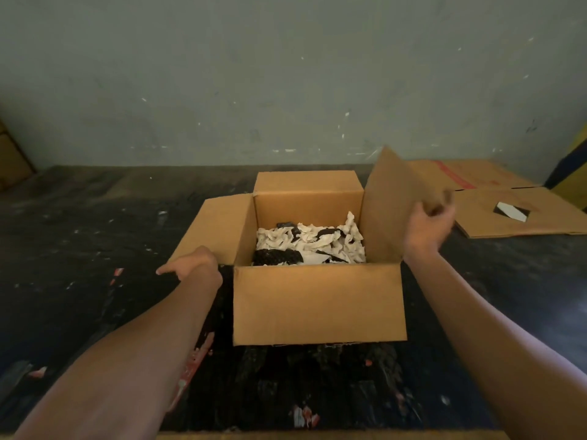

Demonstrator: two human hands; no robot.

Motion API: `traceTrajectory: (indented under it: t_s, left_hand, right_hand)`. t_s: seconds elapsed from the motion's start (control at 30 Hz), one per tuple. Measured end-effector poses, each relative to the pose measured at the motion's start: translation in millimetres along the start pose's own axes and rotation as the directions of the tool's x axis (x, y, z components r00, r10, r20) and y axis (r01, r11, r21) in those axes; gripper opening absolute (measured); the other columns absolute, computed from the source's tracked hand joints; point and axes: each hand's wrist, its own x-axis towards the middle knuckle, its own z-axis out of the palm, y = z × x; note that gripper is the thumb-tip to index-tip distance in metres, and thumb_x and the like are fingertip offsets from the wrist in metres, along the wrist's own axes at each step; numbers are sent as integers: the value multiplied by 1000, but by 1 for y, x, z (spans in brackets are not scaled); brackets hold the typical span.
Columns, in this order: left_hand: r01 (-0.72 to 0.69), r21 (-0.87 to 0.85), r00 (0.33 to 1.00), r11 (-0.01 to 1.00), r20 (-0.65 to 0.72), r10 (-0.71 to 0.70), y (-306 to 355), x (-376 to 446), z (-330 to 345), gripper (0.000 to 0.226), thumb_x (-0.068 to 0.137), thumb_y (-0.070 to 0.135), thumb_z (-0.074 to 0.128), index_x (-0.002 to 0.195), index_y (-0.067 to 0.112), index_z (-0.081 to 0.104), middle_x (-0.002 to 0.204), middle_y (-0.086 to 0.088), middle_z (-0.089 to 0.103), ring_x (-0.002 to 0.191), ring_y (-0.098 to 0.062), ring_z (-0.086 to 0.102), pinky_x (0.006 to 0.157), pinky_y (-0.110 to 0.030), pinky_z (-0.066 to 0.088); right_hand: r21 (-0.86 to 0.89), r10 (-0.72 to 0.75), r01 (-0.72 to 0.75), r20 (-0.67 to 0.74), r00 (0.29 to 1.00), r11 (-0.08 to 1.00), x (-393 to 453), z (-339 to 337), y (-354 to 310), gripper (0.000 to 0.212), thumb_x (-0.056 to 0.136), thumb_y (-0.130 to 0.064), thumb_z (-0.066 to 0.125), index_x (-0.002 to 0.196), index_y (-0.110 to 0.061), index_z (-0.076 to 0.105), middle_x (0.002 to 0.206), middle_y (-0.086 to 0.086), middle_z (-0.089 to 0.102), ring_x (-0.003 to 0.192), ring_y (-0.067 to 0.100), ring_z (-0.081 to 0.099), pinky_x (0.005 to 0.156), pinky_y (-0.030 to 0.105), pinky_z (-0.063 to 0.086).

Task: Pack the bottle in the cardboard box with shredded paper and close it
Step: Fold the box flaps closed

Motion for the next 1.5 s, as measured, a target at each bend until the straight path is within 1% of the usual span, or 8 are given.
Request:
traceTrajectory:
  t_s: [0.1,0.27,0.43,0.63,0.83,1.07,1.27,1.5]
  left_hand:
    - [-39,-98,996,994,78,47,10,-33,-12,77,99,19,49,155,11,-3,159,-17,20,144,-33,24,118,-45,14]
    - [-461,-61,873,885,147,465,19,-50,-7,72,94,3,50,154,25,15,144,-15,46,132,-32,46,109,-50,39]
    - [-795,-55,503,604,496,708,5,-65,-3,48,100,7,45,144,18,32,143,-10,47,132,-26,47,105,-48,45]
    - [-988,30,98,152,879,467,-21,-63,0,65,90,72,31,148,43,30,158,9,29,146,-17,25,117,-55,21]
    - [-953,259,230,-154,956,185,-26,-49,3,47,101,56,20,143,48,38,161,16,19,151,-23,0,115,-64,-4]
    - [-963,260,250,-75,960,128,-26,-32,6,41,100,52,30,139,50,43,160,21,18,151,-17,-7,111,-71,16]
    - [-967,248,238,-61,961,141,-29,-30,4,40,102,45,30,141,48,41,160,20,17,150,-16,-8,112,-71,14]
    - [-975,211,220,72,961,170,-29,-29,3,38,102,36,38,139,45,45,159,19,21,150,-15,-6,117,-61,8]
  right_hand:
    - [-359,-160,322,413,896,876,-26,22,8,46,94,-12,55,138,-22,47,131,-2,53,99,6,59,73,16,53]
    - [-499,-64,729,804,591,468,-52,39,50,54,92,-38,57,142,-25,42,145,0,46,133,22,40,112,48,33]
    - [-506,193,842,859,474,184,-64,36,74,68,90,-70,28,144,-30,40,156,-1,31,144,20,22,116,43,15]
    - [-449,101,878,893,438,167,-65,34,78,52,100,-49,23,140,-24,45,151,0,41,141,17,29,115,39,19]
    - [-377,121,838,925,359,393,-45,22,68,28,100,-22,40,124,-22,56,134,-1,56,127,18,46,109,34,33]
    - [-219,58,945,976,211,245,-3,-36,65,44,94,-51,36,130,-32,52,141,-11,49,132,6,37,114,38,27]
    - [-112,-75,945,987,142,309,2,-67,80,55,87,-8,50,140,-21,46,148,1,43,142,18,31,117,51,26]
    - [2,83,998,997,3,-64,12,-83,80,115,70,2,75,153,-35,6,161,5,15,148,26,13,118,48,17]
